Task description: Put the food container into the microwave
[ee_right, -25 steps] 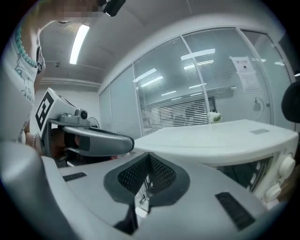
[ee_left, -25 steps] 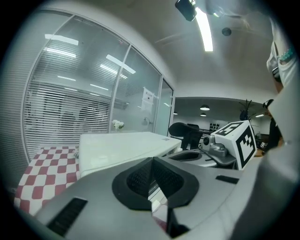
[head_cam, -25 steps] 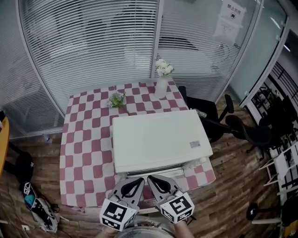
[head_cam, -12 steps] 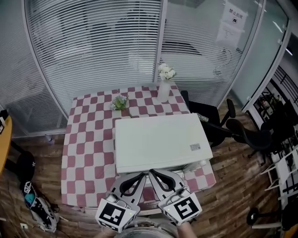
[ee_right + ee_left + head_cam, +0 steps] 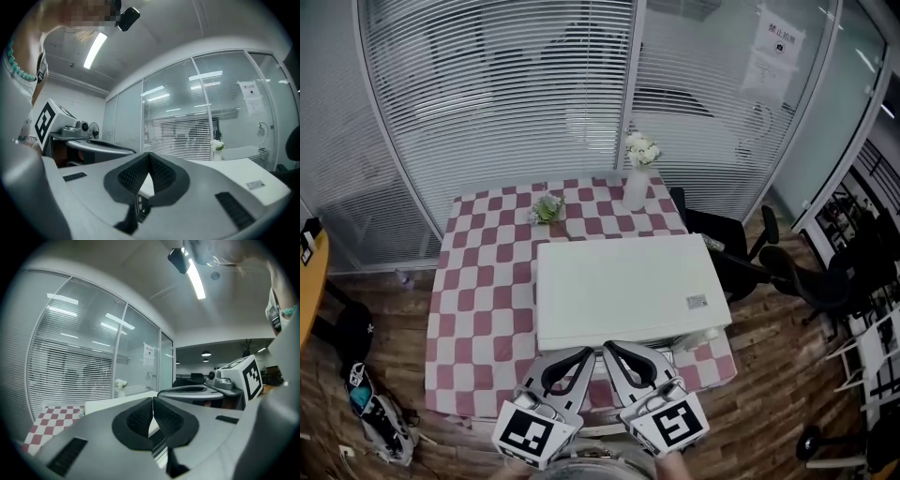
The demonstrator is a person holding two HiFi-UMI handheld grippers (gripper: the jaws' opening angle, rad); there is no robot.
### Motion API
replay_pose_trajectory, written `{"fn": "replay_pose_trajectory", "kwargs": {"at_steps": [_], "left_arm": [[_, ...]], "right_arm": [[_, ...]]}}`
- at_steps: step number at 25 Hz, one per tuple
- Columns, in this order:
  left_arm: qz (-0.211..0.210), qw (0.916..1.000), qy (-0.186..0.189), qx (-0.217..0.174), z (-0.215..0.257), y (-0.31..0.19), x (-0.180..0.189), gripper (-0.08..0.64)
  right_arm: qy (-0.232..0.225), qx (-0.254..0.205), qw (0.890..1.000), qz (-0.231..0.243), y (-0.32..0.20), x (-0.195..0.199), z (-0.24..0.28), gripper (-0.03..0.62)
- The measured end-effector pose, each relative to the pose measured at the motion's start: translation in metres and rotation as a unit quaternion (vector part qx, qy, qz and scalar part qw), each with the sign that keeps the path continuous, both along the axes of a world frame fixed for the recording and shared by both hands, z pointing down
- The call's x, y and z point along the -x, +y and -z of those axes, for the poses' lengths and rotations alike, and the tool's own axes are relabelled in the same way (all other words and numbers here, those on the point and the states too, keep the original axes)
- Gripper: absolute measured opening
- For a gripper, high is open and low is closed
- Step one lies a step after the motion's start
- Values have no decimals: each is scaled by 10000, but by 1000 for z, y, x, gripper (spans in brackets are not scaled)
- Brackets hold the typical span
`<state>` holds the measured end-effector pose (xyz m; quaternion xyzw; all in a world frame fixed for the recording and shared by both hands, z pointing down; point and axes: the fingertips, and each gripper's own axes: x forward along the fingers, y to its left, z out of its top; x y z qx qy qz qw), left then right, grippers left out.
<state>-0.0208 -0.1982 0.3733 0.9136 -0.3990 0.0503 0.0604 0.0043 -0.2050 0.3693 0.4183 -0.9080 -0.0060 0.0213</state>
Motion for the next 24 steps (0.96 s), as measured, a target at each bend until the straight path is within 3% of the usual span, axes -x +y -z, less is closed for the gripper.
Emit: {"fn": "replay_pose_trajectory", "kwargs": {"at_steps": [24], "left_arm": [[-49, 9999, 4, 111, -8, -2, -1, 12]], "right_arm": [[101, 262, 9996, -45, 1, 2, -9, -8]]}}
